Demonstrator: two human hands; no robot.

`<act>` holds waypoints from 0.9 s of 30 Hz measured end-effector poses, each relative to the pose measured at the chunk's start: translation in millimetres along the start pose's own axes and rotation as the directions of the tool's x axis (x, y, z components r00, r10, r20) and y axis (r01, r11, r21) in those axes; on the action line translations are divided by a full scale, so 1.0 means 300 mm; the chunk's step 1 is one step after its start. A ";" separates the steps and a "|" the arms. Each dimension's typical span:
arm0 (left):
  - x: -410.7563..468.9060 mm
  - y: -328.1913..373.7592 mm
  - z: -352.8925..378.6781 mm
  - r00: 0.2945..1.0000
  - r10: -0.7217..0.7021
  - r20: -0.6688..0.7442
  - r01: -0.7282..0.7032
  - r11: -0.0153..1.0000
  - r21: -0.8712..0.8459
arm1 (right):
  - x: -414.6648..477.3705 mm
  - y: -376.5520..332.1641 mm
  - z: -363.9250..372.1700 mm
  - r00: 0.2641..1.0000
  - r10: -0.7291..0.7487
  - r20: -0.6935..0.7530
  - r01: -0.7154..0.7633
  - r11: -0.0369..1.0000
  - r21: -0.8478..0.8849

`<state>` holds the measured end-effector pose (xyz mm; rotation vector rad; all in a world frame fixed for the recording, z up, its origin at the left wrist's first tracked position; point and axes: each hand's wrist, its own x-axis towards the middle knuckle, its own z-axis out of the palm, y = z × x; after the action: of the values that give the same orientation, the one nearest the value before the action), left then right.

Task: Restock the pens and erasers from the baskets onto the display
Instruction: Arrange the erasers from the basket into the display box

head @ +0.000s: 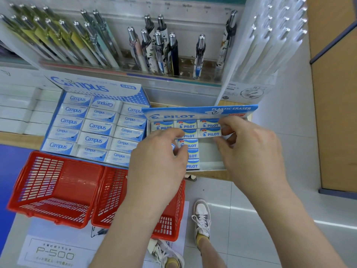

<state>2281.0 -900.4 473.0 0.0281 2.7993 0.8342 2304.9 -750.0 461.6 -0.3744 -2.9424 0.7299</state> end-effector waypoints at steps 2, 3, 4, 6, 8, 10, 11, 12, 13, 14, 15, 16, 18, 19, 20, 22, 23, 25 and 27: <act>0.001 0.001 -0.003 1.000 -0.006 0.001 0.006 1.000 -0.006 | 0.000 0.000 0.008 1.000 -0.007 -0.027 0.007 1.000 -0.015; 0.001 0.000 -0.002 1.000 -0.009 -0.003 0.009 1.000 -0.008 | 0.000 0.002 0.013 0.999 -0.021 -0.035 0.019 0.999 -0.043; 0.001 -0.001 -0.002 1.000 -0.010 -0.008 0.010 1.000 -0.014 | 0.001 0.002 0.016 0.999 -0.033 -0.041 0.030 0.997 -0.070; -0.001 -0.001 -0.002 1.000 -0.013 -0.013 0.012 1.000 -0.027 | 0.002 0.003 0.021 0.998 -0.042 -0.042 0.038 0.995 -0.091; -0.001 -0.001 -0.003 1.000 -0.015 -0.011 0.015 0.999 -0.033 | -0.002 -0.001 0.024 0.998 -0.040 -0.043 0.037 0.996 -0.084; -0.002 -0.005 -0.004 1.000 -0.022 0.016 0.023 0.999 -0.045 | -0.005 -0.005 0.024 0.999 -0.023 -0.036 0.021 0.997 -0.073; -0.005 -0.005 -0.008 0.998 -0.041 0.039 0.045 0.994 -0.104 | -0.007 -0.003 0.023 0.999 -0.018 -0.035 0.016 0.998 -0.056; -0.007 -0.003 -0.013 0.995 -0.078 0.067 0.092 0.965 -0.246 | -0.010 -0.002 0.019 0.999 -0.020 -0.035 0.019 1.000 -0.023; -0.011 0.006 -0.023 0.983 -0.139 0.120 0.179 0.867 -0.464 | -0.014 -0.004 0.010 0.999 -0.029 -0.045 0.031 0.999 0.043; -0.016 0.020 -0.036 0.961 -0.190 0.199 0.275 0.663 -0.696 | -0.019 -0.010 -0.004 0.998 -0.028 -0.057 0.036 0.987 0.154; -0.020 0.034 -0.045 0.934 -0.207 0.293 0.353 0.385 -0.853 | -0.026 -0.022 -0.021 0.999 0.004 -0.049 0.011 0.949 0.314; -0.023 0.048 -0.048 0.911 -0.192 0.364 0.391 0.129 -0.911 | -0.037 -0.038 -0.041 0.998 0.060 0.014 -0.058 0.864 0.501; -0.026 0.064 -0.043 0.890 -0.137 0.435 0.413 -0.161 -0.896 | -0.063 -0.083 -0.074 0.960 0.077 0.269 -0.266 0.548 0.793; -0.026 0.068 -0.036 0.889 -0.111 0.444 0.413 -0.224 -0.883 | -0.076 -0.100 -0.081 0.933 0.036 0.359 -0.339 0.434 0.835; -0.027 0.071 -0.033 0.891 -0.099 0.444 0.408 -0.257 -0.876 | -0.088 -0.109 -0.080 0.919 0.002 0.394 -0.360 0.415 0.836; -0.031 0.076 -0.024 0.889 -0.103 0.446 0.403 -0.284 -0.870 | -0.101 -0.116 -0.074 0.916 0.003 0.401 -0.360 0.446 0.820; -0.035 0.077 -0.021 0.891 -0.104 0.442 0.400 -0.281 -0.872 | -0.102 -0.120 -0.072 0.921 0.034 0.389 -0.362 0.451 0.816; -0.042 0.079 -0.017 0.898 -0.093 0.430 0.395 -0.260 -0.881 | -0.101 -0.129 -0.071 0.929 0.102 0.355 -0.361 0.461 0.811; -0.046 0.081 -0.012 0.905 -0.071 0.419 0.393 -0.235 -0.889 | -0.099 -0.134 -0.069 0.938 0.142 0.317 -0.346 0.468 0.813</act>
<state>2292.7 -883.2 492.0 -0.6315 0.9749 2.4144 2327.9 -782.6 497.8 -0.6306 -2.2089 2.2453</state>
